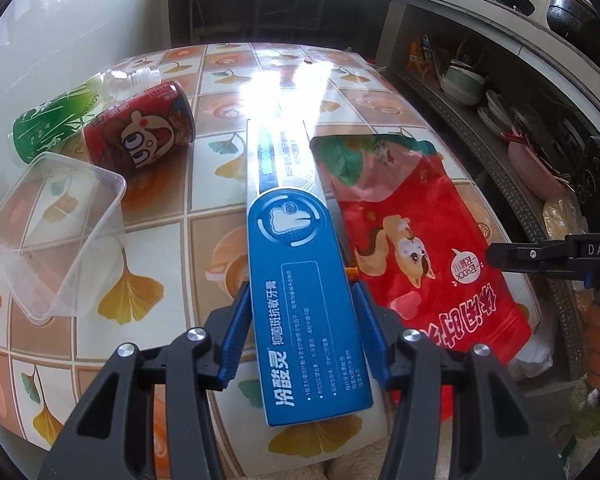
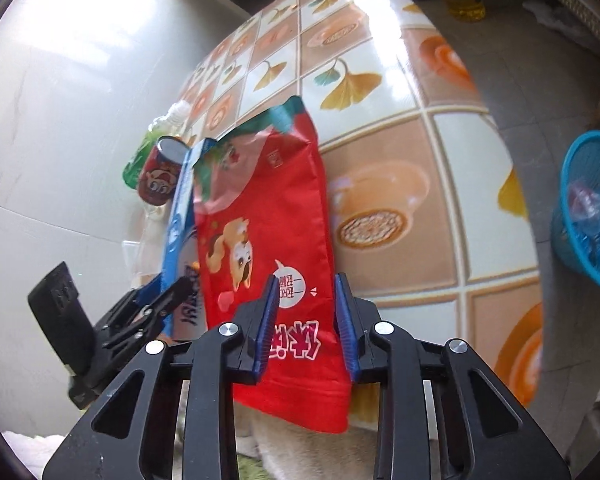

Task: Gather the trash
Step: 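Carry the snack bag and toothpaste box over the blue wastebasket with both tools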

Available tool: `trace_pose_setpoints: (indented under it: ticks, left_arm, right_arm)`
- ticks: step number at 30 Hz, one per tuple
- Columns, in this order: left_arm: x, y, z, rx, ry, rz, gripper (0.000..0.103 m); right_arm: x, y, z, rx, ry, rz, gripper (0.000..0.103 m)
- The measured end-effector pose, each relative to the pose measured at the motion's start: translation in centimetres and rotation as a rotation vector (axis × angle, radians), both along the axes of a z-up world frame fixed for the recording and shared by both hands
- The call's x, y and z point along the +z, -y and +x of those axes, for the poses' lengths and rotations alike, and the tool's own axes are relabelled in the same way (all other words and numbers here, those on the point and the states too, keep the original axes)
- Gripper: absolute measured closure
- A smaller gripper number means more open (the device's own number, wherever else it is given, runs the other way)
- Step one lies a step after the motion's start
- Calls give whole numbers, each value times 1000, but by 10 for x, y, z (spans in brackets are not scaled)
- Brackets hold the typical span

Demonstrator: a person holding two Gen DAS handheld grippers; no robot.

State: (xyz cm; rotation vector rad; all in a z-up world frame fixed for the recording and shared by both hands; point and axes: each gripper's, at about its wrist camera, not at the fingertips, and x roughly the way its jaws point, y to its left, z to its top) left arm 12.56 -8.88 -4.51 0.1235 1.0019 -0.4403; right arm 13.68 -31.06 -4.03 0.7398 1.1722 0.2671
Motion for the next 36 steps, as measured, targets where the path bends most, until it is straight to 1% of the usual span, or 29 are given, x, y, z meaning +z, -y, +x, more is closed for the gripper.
trace_pose_setpoints:
  ticks: [3,5,9,10,12,13,16,18,20,22,25,29,30,36]
  left_arm:
    - [0,2,-2,-4,17,6,54]
    - [-1,1,-2,-1,20,10,54]
    - [-2,-1,-4,1,34,17,54]
    - [-2,-2,-4,0,34,14,54]
    - [-3,-2,-4,-3,36,13,54]
    - [-3,-2,-5,-6,38,13,54]
    - [-3,-1,-5,-10,40,12,54]
    - [-3,-1,-5,-12,37,8,54]
    - [-3,-2,-4,-13,38,3,54]
    - [-3,-4,-3,-12,37,-3,55]
    - [-3,-6,-3,-9,38,-12,55]
    - [-3,-8,-4,-3,41,-20,56]
    - [-3,-9,-4,-1,42,-22,56]
    - [-1,-12,-4,8,48,-33,56]
  right_arm:
    - [-1,0,-3,-7,7,60,74]
    - [0,0,-6,-9,23,140,73]
    - [4,0,-8,-26,68,220,70]
    - [5,-1,-9,-20,82,243,70]
    - [4,-6,-9,13,101,339,70]
    - [3,-9,-8,25,109,364,70]
    - [3,-19,-4,27,102,271,70]
    - [1,-22,-1,22,97,293,71]
    - [2,-26,1,14,97,268,77]
    - [5,-29,1,9,103,244,89]
    - [8,-31,0,-2,110,218,98]
    - [8,-25,-6,-28,117,201,100]
    - [9,-23,-7,-36,121,202,101]
    - [17,0,-22,-89,149,178,103]
